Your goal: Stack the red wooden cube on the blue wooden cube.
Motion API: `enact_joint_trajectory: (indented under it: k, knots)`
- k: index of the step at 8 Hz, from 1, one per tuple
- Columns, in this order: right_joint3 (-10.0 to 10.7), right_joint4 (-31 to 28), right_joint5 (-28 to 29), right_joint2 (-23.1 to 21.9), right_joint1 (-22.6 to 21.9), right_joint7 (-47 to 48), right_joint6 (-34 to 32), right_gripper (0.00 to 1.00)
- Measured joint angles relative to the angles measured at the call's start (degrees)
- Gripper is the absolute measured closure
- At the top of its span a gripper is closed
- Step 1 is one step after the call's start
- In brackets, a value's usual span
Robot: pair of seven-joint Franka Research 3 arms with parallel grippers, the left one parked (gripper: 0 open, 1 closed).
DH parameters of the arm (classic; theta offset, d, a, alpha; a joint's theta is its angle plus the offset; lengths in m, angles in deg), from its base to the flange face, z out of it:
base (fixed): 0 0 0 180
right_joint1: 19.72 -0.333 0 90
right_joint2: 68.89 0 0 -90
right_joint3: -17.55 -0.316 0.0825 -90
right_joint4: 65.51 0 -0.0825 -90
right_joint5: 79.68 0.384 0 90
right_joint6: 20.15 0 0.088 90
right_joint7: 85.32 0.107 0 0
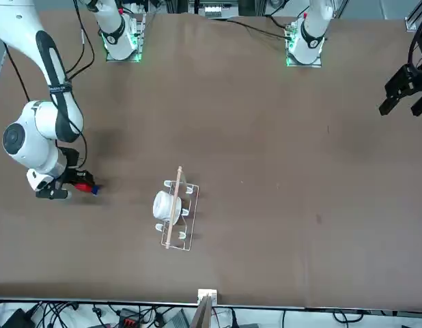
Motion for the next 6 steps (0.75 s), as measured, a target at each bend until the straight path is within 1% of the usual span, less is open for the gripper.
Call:
enact_joint_trajectory:
  k: [5,6]
  knots:
    - [0.0,-0.06,0.0,-0.01,0.01,-0.01,0.22,0.29]
    - [0.0,-0.07,0.0,-0.01,0.01,-0.01,0.24,0.27]
